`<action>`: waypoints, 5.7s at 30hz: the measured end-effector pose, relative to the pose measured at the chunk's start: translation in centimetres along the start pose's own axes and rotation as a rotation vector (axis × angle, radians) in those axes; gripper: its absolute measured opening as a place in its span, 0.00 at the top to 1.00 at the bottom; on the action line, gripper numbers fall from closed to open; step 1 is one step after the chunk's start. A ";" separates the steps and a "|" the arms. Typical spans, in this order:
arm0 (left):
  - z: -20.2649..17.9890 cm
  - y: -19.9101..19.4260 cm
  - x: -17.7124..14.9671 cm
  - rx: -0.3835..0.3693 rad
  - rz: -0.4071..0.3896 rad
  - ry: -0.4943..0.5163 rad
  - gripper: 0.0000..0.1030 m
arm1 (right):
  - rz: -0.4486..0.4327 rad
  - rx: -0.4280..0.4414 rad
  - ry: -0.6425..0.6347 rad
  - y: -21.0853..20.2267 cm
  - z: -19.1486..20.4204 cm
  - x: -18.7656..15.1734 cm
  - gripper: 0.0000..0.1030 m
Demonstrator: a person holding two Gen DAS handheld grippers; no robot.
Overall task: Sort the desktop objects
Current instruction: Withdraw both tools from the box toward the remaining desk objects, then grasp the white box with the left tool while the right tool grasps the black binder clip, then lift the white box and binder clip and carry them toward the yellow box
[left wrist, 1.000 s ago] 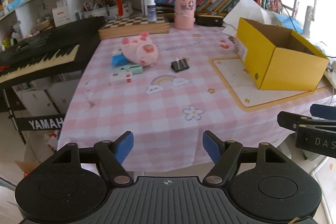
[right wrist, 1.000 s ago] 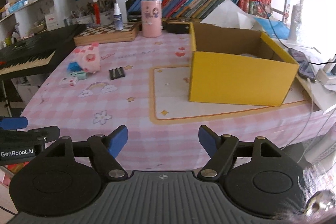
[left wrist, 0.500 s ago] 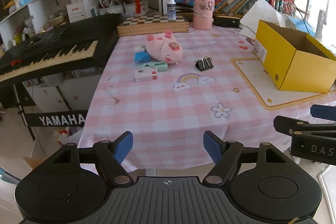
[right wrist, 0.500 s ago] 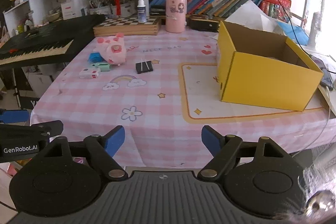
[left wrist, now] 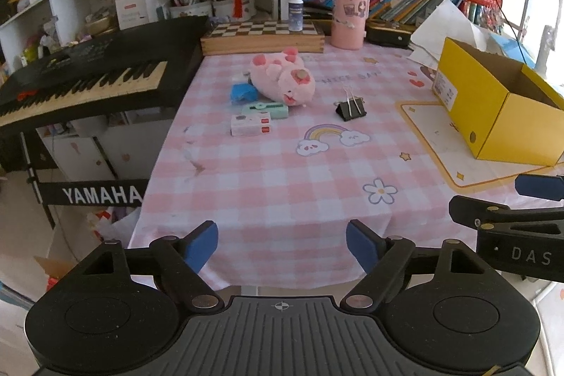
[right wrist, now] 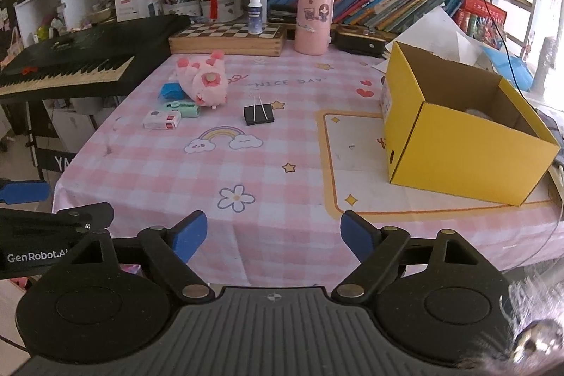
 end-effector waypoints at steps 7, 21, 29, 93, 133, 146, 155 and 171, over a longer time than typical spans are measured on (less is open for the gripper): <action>0.4 1.7 1.2 0.009 0.002 -0.007 0.20 | 0.016 0.016 0.003 2.5 -0.2 1.4 0.20; 1.7 7.0 5.3 0.085 0.003 -0.063 0.20 | 0.043 0.075 -0.031 9.1 -0.5 6.2 0.20; 2.2 10.1 7.2 0.125 0.021 -0.080 0.20 | 0.057 0.097 -0.053 13.1 -0.9 8.2 0.20; 3.5 7.5 10.6 -0.004 -0.114 -0.141 0.48 | -0.028 0.233 -0.110 12.9 -1.0 13.0 0.64; -3.7 -4.8 -0.6 -0.314 -0.128 0.109 0.48 | -0.009 0.006 0.130 -5.0 -3.3 -2.7 0.64; -7.1 -4.4 -0.5 -0.422 -0.109 0.205 0.48 | 0.010 -0.084 0.238 -6.9 -6.4 -4.7 0.64; -10.0 -3.7 0.0 -0.483 -0.095 0.268 0.48 | 0.016 -0.134 0.291 -7.4 -8.7 -5.4 0.64; -16.4 -1.4 0.6 -0.591 -0.044 0.351 0.48 | 0.055 -0.240 0.386 -7.8 -14.8 -6.9 0.64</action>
Point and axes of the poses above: each gripper's, at about its wrist camera, not at the fingertips, and y roughly the way its jaws point, z to its left, x to its top, the point moved 1 cm from there along y, roughly the way its jaws point, and after that the axes turned 3 degrees about -x, right-handed, at the moved point
